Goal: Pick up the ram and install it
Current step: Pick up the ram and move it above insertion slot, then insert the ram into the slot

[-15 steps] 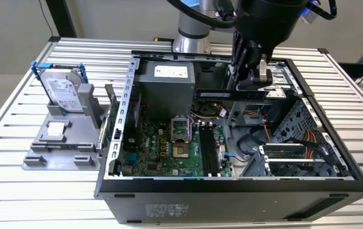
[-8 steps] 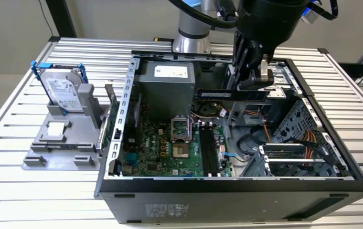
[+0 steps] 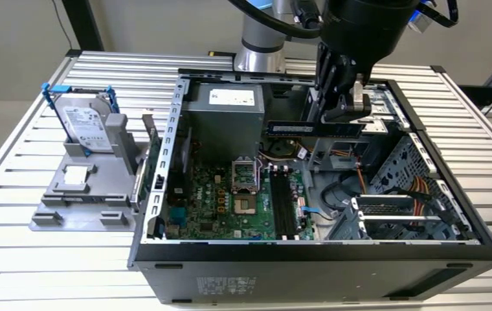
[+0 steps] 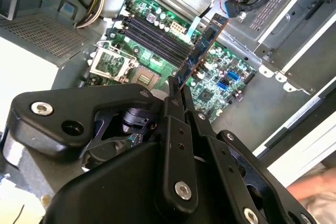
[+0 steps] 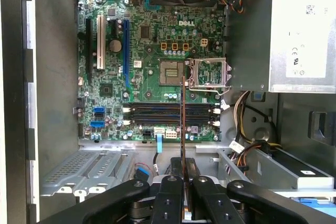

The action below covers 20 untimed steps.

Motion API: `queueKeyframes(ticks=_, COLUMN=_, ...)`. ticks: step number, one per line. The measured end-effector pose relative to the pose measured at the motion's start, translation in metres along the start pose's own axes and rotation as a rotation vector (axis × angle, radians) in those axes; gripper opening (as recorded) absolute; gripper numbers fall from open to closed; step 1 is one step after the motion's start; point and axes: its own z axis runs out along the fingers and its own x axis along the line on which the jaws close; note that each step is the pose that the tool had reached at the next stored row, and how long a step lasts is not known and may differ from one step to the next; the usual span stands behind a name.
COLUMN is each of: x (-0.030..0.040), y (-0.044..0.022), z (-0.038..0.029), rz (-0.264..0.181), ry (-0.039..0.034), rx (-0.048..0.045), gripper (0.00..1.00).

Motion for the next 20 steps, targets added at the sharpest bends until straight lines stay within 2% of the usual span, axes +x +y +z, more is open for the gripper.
queueKeyframes(ticks=5, x=0.0, y=0.0, z=0.0, rz=0.012, ry=0.0, rx=0.0004, gripper=0.0)
queueKeyframes(ticks=20, x=0.0, y=0.0, z=0.0, rz=0.094, ry=0.0, rx=0.003, gripper=0.0)
